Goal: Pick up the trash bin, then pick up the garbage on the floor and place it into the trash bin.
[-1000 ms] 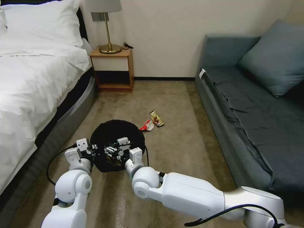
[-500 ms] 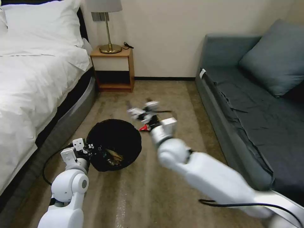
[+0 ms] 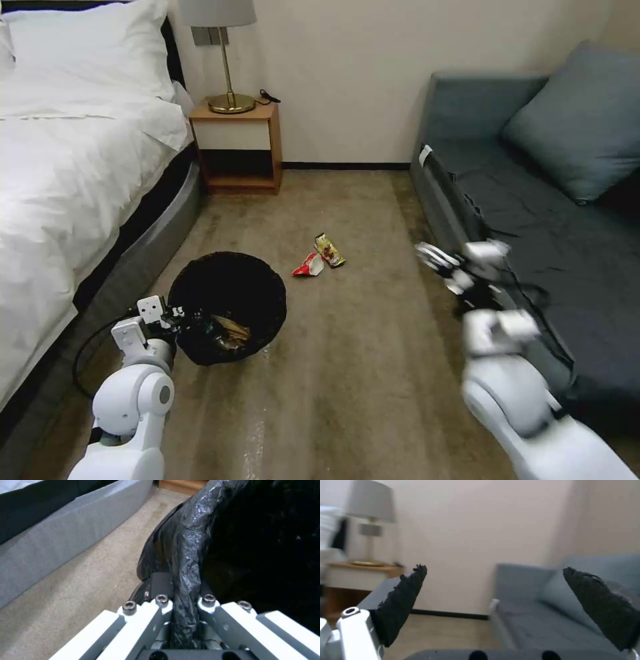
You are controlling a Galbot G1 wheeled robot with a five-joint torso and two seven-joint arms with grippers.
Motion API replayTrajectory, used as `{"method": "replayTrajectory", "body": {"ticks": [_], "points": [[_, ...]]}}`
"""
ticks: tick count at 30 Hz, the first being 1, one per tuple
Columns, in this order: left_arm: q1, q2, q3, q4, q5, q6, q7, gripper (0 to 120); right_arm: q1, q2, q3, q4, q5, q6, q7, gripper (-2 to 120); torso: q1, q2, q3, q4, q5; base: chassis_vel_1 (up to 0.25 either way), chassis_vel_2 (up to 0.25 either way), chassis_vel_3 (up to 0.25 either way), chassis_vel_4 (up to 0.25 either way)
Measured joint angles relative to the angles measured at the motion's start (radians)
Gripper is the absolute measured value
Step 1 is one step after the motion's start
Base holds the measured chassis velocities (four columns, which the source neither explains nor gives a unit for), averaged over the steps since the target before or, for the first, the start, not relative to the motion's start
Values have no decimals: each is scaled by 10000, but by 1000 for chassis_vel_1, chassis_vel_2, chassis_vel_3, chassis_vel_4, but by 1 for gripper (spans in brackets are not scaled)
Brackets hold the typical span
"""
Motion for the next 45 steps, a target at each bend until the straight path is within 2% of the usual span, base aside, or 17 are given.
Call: {"method": "replayTrajectory", "body": {"ticks": [3,4,9,14,27,45], "points": [[10,-3,-29,-2,-4,-82,8,3,-1533,1310,55,291,-1028,343,75,100,0,0,0,-1,-2,0,0,0,0],[10,-3,-29,-2,-4,-82,8,3,-1533,1310,55,291,-1028,343,75,100,0,0,0,-1,-2,0,0,0,0],[118,-11,-177,-54,6,-135,12,3,-2210,2318,-975,-65,-2082,936,34,100,0,0,0,6,0,0,0,0,0],[192,-31,-235,-180,19,-130,-5,3,-2314,2678,-1448,-428,-2573,1413,-133,100,0,0,1,3,0,0,0,0,0],[263,-104,-399,-285,20,-102,-37,3,-2203,2799,-1647,-880,-2841,1806,-252,100,-1,0,1,3,1,-25,15,26,-19],[163,-87,-676,-261,12,-71,-52,3,-1700,2693,-1835,-1285,-2709,1779,-296,100,1,0,2,2,1,-120,120,127,-130]]}}
